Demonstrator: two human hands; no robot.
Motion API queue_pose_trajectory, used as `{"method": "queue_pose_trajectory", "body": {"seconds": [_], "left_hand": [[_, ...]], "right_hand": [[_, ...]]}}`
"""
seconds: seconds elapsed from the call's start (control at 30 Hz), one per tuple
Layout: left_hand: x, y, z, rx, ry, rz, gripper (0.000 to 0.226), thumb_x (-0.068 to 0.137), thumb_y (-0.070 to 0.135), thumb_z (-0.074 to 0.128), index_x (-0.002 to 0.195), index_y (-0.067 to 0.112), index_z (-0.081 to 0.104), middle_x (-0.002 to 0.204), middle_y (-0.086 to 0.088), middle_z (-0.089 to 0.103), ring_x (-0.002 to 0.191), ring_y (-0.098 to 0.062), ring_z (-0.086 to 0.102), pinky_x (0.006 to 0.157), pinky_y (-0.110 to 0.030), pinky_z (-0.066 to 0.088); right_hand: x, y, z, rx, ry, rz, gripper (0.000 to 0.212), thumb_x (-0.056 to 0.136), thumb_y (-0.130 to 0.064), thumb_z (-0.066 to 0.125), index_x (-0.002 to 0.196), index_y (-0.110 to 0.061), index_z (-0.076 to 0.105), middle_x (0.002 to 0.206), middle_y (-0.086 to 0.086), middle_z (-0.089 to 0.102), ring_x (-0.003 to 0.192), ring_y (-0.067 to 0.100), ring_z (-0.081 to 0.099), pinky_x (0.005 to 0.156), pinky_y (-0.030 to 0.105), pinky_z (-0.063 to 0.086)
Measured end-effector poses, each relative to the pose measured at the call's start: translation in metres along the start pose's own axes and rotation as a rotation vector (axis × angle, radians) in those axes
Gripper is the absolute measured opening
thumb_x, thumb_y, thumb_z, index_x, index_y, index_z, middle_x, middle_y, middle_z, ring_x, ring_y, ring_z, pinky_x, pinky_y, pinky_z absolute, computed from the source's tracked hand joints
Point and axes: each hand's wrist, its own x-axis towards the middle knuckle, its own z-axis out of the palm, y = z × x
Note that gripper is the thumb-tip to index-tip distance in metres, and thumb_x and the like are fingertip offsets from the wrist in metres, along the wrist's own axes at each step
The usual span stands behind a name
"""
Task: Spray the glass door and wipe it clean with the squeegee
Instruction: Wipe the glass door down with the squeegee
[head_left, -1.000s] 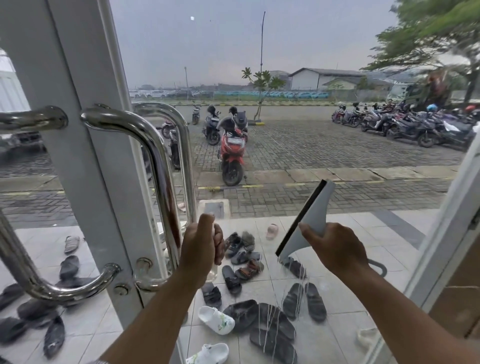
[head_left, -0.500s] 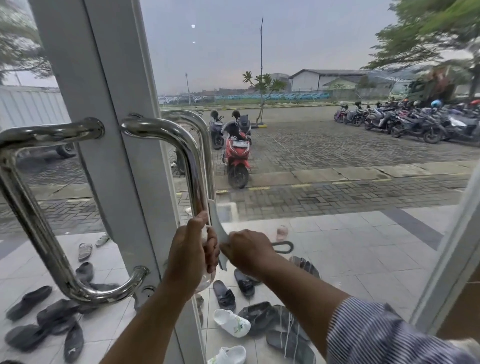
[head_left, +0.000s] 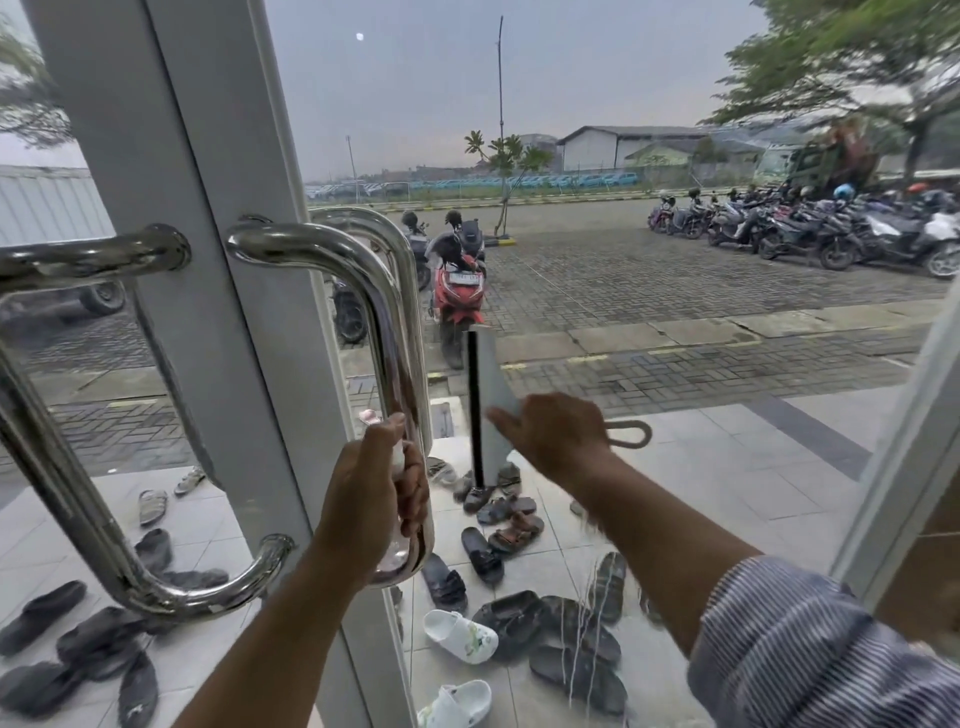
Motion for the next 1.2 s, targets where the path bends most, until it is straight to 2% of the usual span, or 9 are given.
{"method": "queue_pose_trajectory", "body": {"seconds": [0.17,0.4,0.5,0.63,0.7,0.77,0.93,1.07,1.2], "left_hand": [[0.010,0.014,0.001,-0.002,0.016,0.029,0.049,0.074,0.062,0.044,0.047,0.021,0.042,0.045,-0.009,0.033,0.043,-0.018,0.028,0.044,-0.028,0.026],[0.005,0.016,-0.002,-0.027,0.001,0.034,0.051,0.080,0.058,0.041,0.043,0.022,0.043,0.043,-0.008,0.034,0.042,-0.019,0.029,0.044,-0.028,0.027],[0.000,0.013,-0.001,-0.047,0.009,0.023,0.051,0.075,0.061,0.043,0.043,0.021,0.043,0.044,-0.011,0.031,0.041,-0.020,0.029,0.043,-0.026,0.027],[-0.005,0.007,-0.003,-0.025,0.009,0.009,0.053,0.073,0.063,0.043,0.043,0.020,0.042,0.043,-0.012,0.033,0.041,-0.020,0.029,0.044,-0.027,0.027],[-0.004,0.004,-0.003,-0.006,0.009,-0.001,0.054,0.073,0.064,0.043,0.043,0.020,0.043,0.043,-0.011,0.034,0.041,-0.019,0.029,0.044,-0.026,0.028],[0.000,0.002,0.001,-0.011,0.018,-0.020,0.053,0.071,0.065,0.044,0.044,0.020,0.043,0.044,-0.011,0.034,0.042,-0.019,0.029,0.042,-0.026,0.028],[0.014,0.001,0.019,-0.048,0.006,-0.038,0.050,0.069,0.062,0.046,0.046,0.019,0.040,0.043,-0.009,0.032,0.042,-0.018,0.027,0.042,-0.025,0.026],[0.022,0.001,0.034,-0.066,-0.003,-0.039,0.049,0.067,0.062,0.048,0.048,0.018,0.039,0.046,-0.008,0.030,0.043,-0.017,0.025,0.042,-0.026,0.022],[0.022,0.003,0.034,-0.059,0.008,-0.040,0.048,0.067,0.063,0.047,0.045,0.020,0.041,0.045,-0.007,0.031,0.043,-0.018,0.026,0.042,-0.026,0.024]], "right_hand": [[-0.019,0.041,0.006,-0.034,0.039,0.136,0.067,0.096,-0.067,0.031,0.092,-0.012,0.069,0.091,0.010,0.072,0.082,0.030,0.068,0.068,0.034,0.045],[-0.019,-0.035,0.001,0.094,0.057,-0.041,0.062,0.098,-0.066,0.027,0.070,-0.020,0.056,0.062,0.000,0.060,0.051,0.021,0.060,0.056,0.029,0.053],[0.002,-0.073,0.002,0.117,0.032,-0.096,0.060,0.097,-0.062,0.026,0.067,-0.018,0.056,0.066,0.005,0.058,0.058,0.024,0.058,0.063,0.033,0.053],[0.020,-0.088,0.007,0.074,0.036,-0.120,0.037,0.094,-0.040,0.047,0.084,-0.012,0.069,0.083,0.011,0.070,0.076,0.032,0.069,0.062,0.034,0.047],[0.020,-0.081,0.008,0.097,0.064,-0.119,0.054,0.098,-0.054,0.039,0.079,-0.012,0.068,0.077,0.010,0.069,0.069,0.028,0.066,0.063,0.034,0.050],[0.018,-0.066,0.007,0.129,0.091,-0.074,0.066,0.096,-0.067,0.031,0.073,-0.015,0.064,0.071,0.008,0.066,0.064,0.026,0.064,0.065,0.034,0.052],[0.003,0.021,0.008,0.120,0.170,0.216,0.081,0.090,-0.078,0.028,0.078,-0.008,0.068,0.077,0.011,0.071,0.072,0.029,0.068,0.060,0.032,0.044],[-0.030,0.091,0.007,0.191,0.119,0.427,0.069,0.089,-0.077,0.035,0.078,-0.014,0.062,0.081,0.011,0.069,0.072,0.029,0.064,0.063,0.033,0.048],[-0.041,0.097,0.006,0.186,0.113,0.451,0.066,0.090,-0.074,0.039,0.079,-0.013,0.061,0.080,0.009,0.068,0.067,0.028,0.060,0.061,0.030,0.046]]}}
